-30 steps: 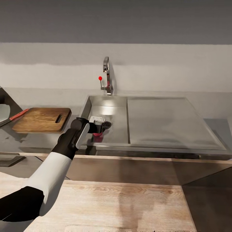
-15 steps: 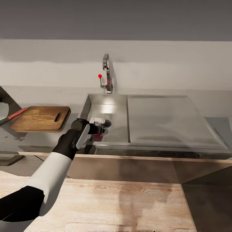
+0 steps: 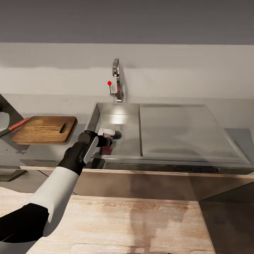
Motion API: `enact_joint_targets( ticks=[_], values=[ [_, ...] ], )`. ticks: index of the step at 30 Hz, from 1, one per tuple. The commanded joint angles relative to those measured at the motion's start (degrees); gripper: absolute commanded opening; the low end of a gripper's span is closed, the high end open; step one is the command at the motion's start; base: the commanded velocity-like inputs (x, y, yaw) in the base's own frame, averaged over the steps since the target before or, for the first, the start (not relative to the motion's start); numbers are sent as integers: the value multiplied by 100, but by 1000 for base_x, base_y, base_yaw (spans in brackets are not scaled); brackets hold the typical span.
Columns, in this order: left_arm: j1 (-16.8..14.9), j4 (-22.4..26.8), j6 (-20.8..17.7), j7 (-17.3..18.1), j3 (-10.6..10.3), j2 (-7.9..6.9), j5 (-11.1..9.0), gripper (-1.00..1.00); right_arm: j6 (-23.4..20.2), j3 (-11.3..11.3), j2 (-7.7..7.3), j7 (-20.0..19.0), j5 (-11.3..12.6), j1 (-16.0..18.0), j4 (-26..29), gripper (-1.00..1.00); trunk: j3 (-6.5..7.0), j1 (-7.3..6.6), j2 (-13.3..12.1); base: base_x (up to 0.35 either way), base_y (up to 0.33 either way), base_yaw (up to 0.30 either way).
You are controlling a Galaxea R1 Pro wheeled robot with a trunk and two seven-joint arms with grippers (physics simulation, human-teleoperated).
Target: In the kitchen, take the Vidalia onion out of the sink, dice it on the chopping board with the paring knife, put the diced onion into the bowl on the countertop, then place both the paring knife and the chopping board into the sink.
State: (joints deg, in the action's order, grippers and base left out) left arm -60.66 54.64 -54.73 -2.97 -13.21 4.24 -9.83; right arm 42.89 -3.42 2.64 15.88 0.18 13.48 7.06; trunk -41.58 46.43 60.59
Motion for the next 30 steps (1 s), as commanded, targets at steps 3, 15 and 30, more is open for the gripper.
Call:
enact_joint_targets(
  ticks=[3,15,30],
  values=[
    [-4,-4,-20,-27,-6,-2,-19,-100,9,-36,0,44,0,4,-3,100,-4,0,3,0,0,0],
    [-4,80,-20,-23,-7,5,-19,-100,12,-36,0,42,-1,4,-3,100,-4,0,3,0,0,0],
    [-3,140,-26,-28,-14,7,-19,-100,17,-36,0,46,1,-1,-3,100,-4,0,3,-75,0,0]
  ],
)
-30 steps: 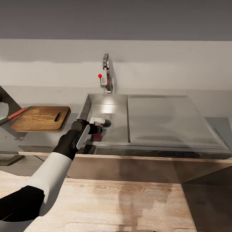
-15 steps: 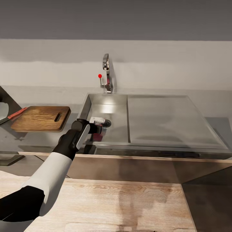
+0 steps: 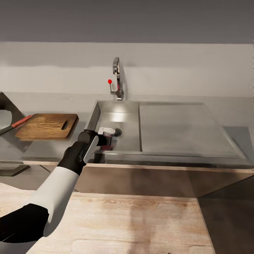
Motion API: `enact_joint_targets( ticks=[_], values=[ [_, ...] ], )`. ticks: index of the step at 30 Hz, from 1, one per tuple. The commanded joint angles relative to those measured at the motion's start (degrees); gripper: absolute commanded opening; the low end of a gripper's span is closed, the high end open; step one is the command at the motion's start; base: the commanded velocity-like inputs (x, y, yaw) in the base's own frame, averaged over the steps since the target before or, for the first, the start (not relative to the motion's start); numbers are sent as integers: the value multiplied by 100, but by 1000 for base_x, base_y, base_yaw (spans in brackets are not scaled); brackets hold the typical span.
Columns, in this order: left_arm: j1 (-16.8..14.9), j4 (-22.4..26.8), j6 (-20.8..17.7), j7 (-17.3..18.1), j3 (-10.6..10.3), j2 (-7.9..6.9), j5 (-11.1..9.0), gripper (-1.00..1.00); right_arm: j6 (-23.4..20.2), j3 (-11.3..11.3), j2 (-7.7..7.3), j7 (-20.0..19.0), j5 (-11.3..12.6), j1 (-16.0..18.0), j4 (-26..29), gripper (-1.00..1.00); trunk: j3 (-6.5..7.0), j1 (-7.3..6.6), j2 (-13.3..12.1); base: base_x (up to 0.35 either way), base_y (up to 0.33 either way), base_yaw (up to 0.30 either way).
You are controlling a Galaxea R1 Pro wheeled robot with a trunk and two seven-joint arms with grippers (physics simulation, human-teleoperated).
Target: In the kitchen, take the Vidalia onion out of the sink, dice it on the chopping board with the paring knife, put the diced onion into the bowl on the countertop, then place both the paring knife and the chopping board into the sink.
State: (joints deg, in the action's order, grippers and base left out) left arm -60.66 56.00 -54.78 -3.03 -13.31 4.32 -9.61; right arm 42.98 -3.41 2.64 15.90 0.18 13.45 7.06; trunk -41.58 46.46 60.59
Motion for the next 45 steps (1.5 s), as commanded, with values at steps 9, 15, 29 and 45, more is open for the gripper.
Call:
enact_joint_targets(
  ticks=[9,15,29,45],
  values=[
    [-4,16,-19,-29,-4,-1,-41,-100,9,-37,0,44,1,7,-3,100,-4,-3,3,-190,0,0],
    [-6,11,-16,-31,-5,-1,-41,-100,9,-37,0,44,2,8,-3,100,-4,-3,3,-10,0,0],
    [-5,12,-15,-33,-3,-1,-41,-100,16,-39,2,42,0,6,-3,100,-4,-3,3,0,0,0],
    [-5,-3,-15,-32,-5,-1,-41,-100,26,-45,0,36,-9,8,-3,100,-4,-3,3,0,0,0]
  ],
)
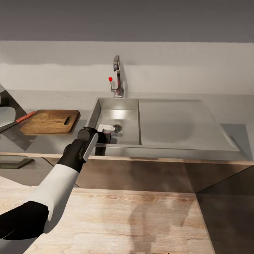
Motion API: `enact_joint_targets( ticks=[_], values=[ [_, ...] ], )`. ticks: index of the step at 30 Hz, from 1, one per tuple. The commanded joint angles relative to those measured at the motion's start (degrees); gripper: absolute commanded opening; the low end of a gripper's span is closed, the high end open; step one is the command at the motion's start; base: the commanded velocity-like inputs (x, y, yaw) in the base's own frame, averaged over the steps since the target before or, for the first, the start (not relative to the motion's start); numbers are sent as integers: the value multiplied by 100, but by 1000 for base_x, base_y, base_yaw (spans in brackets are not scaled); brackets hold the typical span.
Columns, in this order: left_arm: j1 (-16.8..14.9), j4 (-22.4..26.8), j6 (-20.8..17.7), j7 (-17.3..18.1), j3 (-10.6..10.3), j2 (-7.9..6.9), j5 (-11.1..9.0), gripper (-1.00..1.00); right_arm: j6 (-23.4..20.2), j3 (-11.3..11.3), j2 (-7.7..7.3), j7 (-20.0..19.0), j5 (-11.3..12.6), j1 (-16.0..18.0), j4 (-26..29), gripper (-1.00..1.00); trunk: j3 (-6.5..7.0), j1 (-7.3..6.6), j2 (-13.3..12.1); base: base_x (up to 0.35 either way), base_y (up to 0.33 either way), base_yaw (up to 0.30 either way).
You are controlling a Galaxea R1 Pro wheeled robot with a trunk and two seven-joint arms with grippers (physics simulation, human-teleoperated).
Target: In the kitchen, take the Vidalia onion out of the sink, dice it on the chopping board with the paring knife, put the diced onion into the bowl on the countertop, then place both the paring knife and the chopping board into the sink.
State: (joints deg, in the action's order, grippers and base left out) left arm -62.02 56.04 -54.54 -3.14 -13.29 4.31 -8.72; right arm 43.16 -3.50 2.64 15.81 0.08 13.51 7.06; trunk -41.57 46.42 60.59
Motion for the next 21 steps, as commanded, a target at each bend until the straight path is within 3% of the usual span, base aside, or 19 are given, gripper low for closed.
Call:
enact_joint_targets(
  ticks=[1,21],
  values=[
    [131,-7,-39,-20,-6,0,-130,-100,8,-37,0,45,0,3,-3,100,-5,0,3,0,0,0],
    [132,-36,-39,-28,-1,0,-130,-100,8,-37,0,47,0,0,-3,100,-5,0,3,10,0,0]
  ],
)
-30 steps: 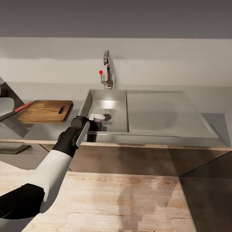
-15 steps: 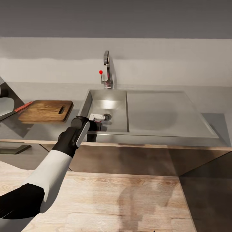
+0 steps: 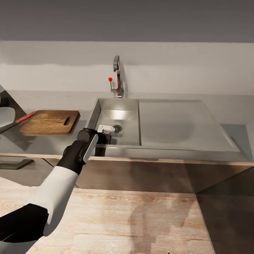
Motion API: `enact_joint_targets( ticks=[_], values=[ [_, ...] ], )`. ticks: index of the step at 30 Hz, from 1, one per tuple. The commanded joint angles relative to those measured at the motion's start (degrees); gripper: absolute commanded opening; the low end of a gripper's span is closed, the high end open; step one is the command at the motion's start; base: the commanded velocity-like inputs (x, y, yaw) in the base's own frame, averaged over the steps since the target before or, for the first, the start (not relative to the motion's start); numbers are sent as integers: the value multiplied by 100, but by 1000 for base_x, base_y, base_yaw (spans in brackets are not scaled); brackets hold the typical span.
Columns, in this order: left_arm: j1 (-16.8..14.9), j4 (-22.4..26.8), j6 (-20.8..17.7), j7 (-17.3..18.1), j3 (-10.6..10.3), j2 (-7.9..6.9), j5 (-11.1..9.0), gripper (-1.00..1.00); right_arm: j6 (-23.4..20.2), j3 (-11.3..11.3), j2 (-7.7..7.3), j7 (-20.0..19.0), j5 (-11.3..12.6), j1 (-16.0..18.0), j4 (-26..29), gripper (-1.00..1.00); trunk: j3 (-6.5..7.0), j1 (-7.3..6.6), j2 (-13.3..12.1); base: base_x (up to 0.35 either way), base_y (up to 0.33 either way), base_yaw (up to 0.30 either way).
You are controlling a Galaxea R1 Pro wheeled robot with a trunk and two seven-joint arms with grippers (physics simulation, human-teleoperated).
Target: In the kitchen, take the Vidalia onion out of the sink, dice it on the chopping board with the paring knife, put the diced onion into the bowl on the countertop, then place both the paring knife and the chopping board into the sink.
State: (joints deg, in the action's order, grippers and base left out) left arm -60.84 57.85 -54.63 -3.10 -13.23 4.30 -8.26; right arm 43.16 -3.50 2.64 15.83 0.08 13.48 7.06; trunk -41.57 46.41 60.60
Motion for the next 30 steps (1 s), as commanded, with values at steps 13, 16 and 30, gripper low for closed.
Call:
enact_joint_targets(
  ticks=[13,16,30],
  values=[
    [12,-196,-30,-31,-10,1,-176,-100,8,-37,0,45,0,1,-3,100,-5,2,2,127,0,0],
    [13,-200,-30,-30,-12,1,-176,-100,8,-37,0,46,0,1,-3,100,-5,2,2,6,0,0],
    [14,-196,-30,-32,-13,1,-176,-100,15,-35,0,43,1,1,-3,100,24,2,2,0,0,0]
  ],
)
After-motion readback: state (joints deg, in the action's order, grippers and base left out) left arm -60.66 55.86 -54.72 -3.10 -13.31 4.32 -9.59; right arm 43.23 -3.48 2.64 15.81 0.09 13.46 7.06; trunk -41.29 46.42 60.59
